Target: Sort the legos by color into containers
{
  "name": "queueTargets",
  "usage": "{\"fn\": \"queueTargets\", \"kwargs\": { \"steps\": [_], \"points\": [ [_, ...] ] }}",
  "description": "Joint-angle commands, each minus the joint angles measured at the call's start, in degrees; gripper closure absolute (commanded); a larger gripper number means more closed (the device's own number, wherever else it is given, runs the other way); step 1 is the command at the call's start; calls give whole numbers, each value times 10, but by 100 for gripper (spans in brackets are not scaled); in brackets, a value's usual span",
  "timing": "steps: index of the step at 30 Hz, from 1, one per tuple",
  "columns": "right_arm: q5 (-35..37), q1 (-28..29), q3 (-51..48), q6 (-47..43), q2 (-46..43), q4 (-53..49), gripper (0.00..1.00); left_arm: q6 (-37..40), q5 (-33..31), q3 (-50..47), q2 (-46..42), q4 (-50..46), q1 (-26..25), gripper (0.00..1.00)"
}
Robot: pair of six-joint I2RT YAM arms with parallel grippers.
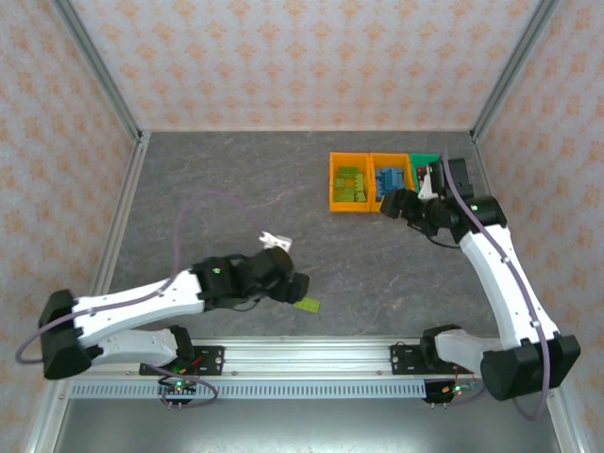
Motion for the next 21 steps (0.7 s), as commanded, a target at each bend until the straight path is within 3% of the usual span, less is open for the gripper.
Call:
{"fn": "queueTargets", "kwargs": {
  "steps": [1, 6, 13, 21],
  "points": [
    [4, 1, -10, -15, -15, -42, 21, -76, -4, 7, 75, 33, -38, 7],
    [-19, 2, -21, -14, -20, -36, 15, -78, -19, 45, 208, 41, -69, 5],
    [-23, 2, -30, -10, -18, -28, 13, -72, -28, 61, 292, 75, -69, 6],
    [-36, 2, -37, -8, -21, -54, 12, -82, -33, 67, 337, 75, -68, 26]
  ]
}}
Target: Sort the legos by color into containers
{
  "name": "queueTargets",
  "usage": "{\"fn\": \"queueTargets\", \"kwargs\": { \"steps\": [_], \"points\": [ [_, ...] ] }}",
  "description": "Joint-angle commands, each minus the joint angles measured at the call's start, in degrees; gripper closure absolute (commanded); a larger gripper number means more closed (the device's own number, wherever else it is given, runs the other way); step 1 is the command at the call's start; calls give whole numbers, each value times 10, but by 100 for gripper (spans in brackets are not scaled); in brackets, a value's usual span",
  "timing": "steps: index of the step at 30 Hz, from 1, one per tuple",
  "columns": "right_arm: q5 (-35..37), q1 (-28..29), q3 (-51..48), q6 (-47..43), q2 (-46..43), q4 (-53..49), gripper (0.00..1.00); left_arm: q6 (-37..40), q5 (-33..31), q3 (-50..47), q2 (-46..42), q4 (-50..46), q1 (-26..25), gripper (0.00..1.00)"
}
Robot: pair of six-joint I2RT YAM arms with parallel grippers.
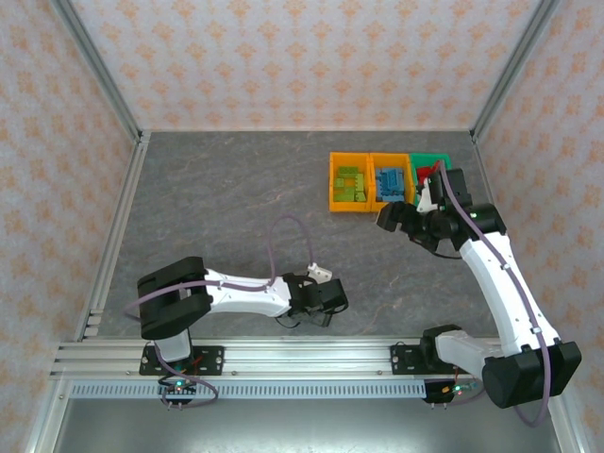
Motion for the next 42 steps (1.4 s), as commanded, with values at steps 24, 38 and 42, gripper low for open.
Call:
{"fn": "queueTargets", "kwargs": {
  "steps": [24, 38, 42],
  "points": [
    [-56, 2, -27, 75, -105, -32, 10, 144, -95, 231, 6, -6, 129, 47],
    [-26, 2, -42, 98, -134, -17, 10, 251, -94, 783, 389, -46, 248, 46],
    [-9, 2, -33, 91, -134, -20, 9, 257, -99, 897, 451, -70, 258, 40]
  ]
}}
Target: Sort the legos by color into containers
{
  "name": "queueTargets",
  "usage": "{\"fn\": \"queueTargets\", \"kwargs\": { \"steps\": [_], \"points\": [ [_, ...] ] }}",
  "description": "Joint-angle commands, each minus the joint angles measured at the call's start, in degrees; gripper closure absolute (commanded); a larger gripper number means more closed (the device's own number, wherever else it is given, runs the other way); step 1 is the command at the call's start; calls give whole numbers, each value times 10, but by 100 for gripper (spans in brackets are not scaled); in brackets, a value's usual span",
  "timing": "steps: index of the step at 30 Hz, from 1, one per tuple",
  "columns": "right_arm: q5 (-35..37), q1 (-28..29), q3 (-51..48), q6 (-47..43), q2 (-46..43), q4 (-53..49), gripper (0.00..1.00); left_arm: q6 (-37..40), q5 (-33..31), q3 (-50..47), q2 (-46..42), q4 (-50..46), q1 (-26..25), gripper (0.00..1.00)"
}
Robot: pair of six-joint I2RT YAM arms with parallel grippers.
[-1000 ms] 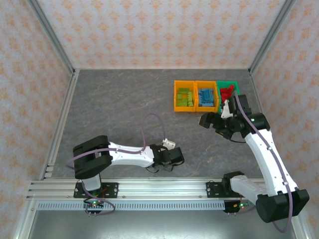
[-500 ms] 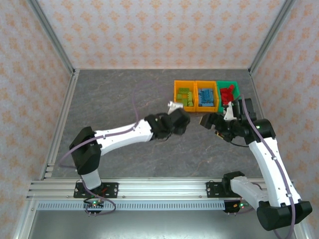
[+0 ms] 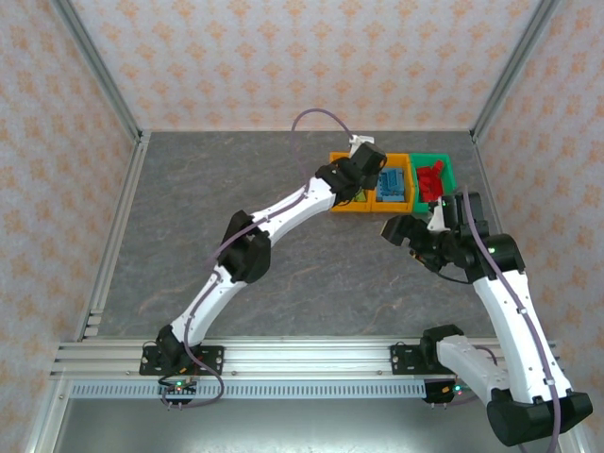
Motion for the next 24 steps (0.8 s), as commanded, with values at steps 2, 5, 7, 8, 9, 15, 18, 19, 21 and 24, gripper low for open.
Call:
{"fn": "queueTargets", "kwargs": {
  "steps": [2, 5, 7, 8, 9, 15, 18, 19, 21, 24],
  "points": [
    [38, 2, 15, -6, -6, 1, 10, 21, -20, 61, -3, -34, 9, 34],
    [46, 2, 12, -6, -7, 2, 9, 15, -12, 42, -26, -36, 15, 30],
    [48, 2, 6, -4, -7, 8, 9, 13, -6, 7, -55, -28, 16, 30],
    [53, 2, 3, -3, -7, 12, 9, 14, 1, -23, -78, -14, 16, 29],
    [62, 2, 0, -1, -6, 14, 9, 13, 7, -59, -101, 5, 16, 29],
    [108, 1, 3, -3, 9, 31, 6, 18, 16, -256, -257, 93, 16, 14],
    [111, 1, 4, -11, 22, 48, 6, 22, 18, -302, -313, 76, 17, 13],
    [126, 1, 3, -18, 26, 54, 5, 22, 25, -344, -348, 94, 16, 14],
    [178, 1, -9, -37, 28, 71, 1, 19, 31, -443, -434, 147, 16, 14],
    [300, -1, -49, -72, 23, 129, 1, 35, 12, -583, -563, 187, 16, 13]
  ]
}}
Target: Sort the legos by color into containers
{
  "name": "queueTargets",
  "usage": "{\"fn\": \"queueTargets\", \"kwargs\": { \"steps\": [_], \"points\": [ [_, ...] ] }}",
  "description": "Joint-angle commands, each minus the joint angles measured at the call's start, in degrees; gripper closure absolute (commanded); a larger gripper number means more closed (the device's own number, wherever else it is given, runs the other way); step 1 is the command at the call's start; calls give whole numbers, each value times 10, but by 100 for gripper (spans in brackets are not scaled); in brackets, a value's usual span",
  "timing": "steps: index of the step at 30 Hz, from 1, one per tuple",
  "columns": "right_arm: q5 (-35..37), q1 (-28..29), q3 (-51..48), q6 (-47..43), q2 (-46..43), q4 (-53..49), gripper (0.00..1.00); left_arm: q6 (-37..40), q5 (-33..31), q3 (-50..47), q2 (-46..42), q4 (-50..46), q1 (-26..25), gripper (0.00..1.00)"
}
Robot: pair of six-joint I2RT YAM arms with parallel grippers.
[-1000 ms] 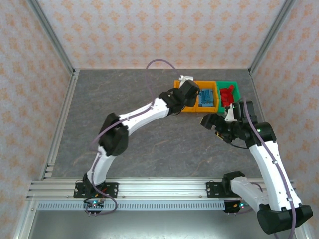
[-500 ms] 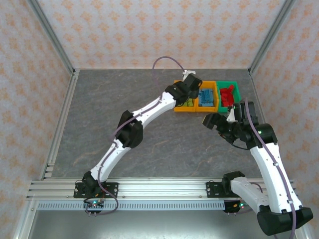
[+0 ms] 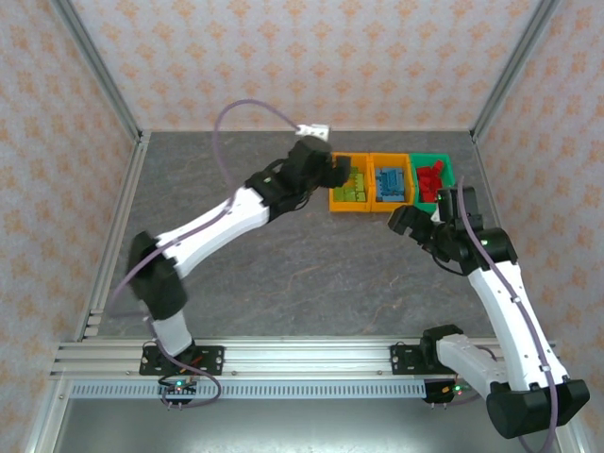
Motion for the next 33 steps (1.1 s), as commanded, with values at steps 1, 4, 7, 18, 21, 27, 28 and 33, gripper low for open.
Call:
{"fn": "queueTargets", "kwargs": {
  "steps": [1, 4, 7, 18, 21, 27, 28, 33],
  "points": [
    [159, -2, -50, -52, -7, 93, 1, 30, -27, -123, -125, 56, 2, 13],
    [238, -5, -128, -97, -17, 222, 1, 65, -84, -245, -251, 60, 3, 13],
    [286, -10, -241, -141, -21, 403, 1, 114, -149, -350, -358, 59, 3, 13],
    [267, -60, -348, -241, 246, 871, 1, 244, -241, -643, -479, 216, 116, 0],
    [245, -73, -370, -255, 361, 1044, 1, 235, -206, -711, -470, 306, 185, 0],
    [236, -77, -355, -246, 331, 960, 1, 233, -48, -742, -342, 477, 312, 0],
    [237, -77, -356, -249, 340, 978, 1, 238, -43, -735, -300, 526, 317, 0],
    [225, -77, -353, -254, 338, 969, 1, 215, 20, -678, -101, 659, 384, 0]
  ]
}}
